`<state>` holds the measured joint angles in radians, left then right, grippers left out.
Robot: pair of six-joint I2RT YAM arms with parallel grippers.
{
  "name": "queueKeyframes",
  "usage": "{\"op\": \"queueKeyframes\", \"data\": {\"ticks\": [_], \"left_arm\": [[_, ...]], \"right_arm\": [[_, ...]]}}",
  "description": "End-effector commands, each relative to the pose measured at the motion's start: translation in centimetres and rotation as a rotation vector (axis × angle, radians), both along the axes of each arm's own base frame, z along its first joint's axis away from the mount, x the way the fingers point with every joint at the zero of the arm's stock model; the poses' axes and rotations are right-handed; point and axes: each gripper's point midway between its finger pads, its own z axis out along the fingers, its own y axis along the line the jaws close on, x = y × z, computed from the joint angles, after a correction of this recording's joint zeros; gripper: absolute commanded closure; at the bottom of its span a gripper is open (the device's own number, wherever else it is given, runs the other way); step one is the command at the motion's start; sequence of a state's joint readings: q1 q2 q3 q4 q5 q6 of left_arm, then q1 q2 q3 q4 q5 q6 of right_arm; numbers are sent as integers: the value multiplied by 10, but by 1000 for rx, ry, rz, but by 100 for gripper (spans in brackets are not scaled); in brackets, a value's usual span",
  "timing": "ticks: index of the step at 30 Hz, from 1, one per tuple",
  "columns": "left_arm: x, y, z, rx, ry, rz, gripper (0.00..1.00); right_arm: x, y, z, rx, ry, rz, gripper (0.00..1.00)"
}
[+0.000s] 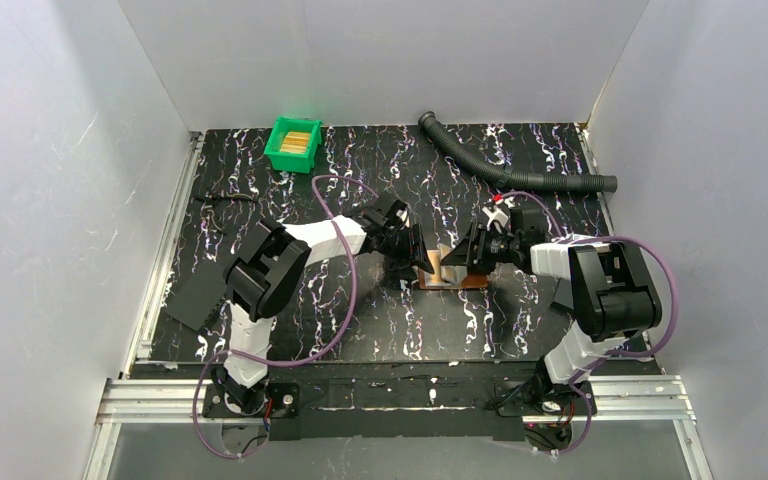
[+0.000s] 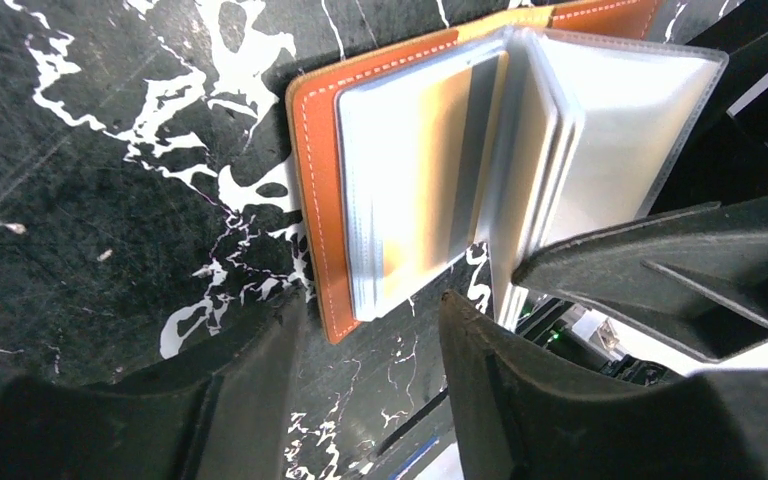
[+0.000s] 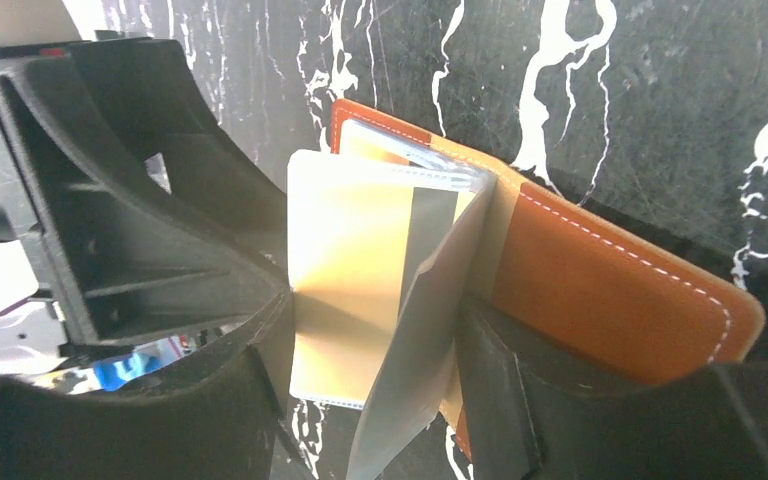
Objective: Put the credit cards into the card holder
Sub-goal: Open the card holder at the center of the board.
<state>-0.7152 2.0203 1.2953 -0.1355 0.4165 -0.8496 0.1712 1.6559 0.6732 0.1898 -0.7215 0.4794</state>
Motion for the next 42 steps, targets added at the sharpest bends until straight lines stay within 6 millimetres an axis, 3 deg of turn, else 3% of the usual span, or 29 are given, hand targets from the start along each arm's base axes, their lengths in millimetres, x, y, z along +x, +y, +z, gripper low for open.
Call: {"op": "queueKeyframes", "data": {"ticks": [1, 5, 9, 15, 19, 25, 29, 36, 39, 42], "left_arm": [[3, 19, -18, 126, 11, 10, 54], [0, 40, -41, 288, 54, -10, 59], [-7, 51, -55, 357, 90, -27, 57], [-12, 59, -66, 428, 125, -54, 53], [-19, 68, -74, 493, 161, -77, 53], [-23, 69, -80, 488, 163, -81, 56], [-20, 59, -68, 418, 131, -78, 54], [-20, 39, -32, 256, 75, -82, 51], [-20, 36, -21, 225, 60, -71, 49], [-20, 37, -12, 214, 44, -68, 48]], "right_arm": [[-7, 0, -3, 77, 48, -13, 69], [-5, -14, -6, 45, 53, -53, 53], [0, -22, -12, -12, 70, -94, 41], [7, -25, -8, -30, 66, -111, 38], [2, -40, -5, -157, 66, -101, 29], [-1, -69, 16, -368, 14, -123, 15], [-3, -82, 31, -495, -37, -144, 12], [2, -64, 81, -772, -189, -254, 14], [0, -49, 73, -823, -158, -252, 14], [1, -56, 54, -947, -113, -251, 12]]}}
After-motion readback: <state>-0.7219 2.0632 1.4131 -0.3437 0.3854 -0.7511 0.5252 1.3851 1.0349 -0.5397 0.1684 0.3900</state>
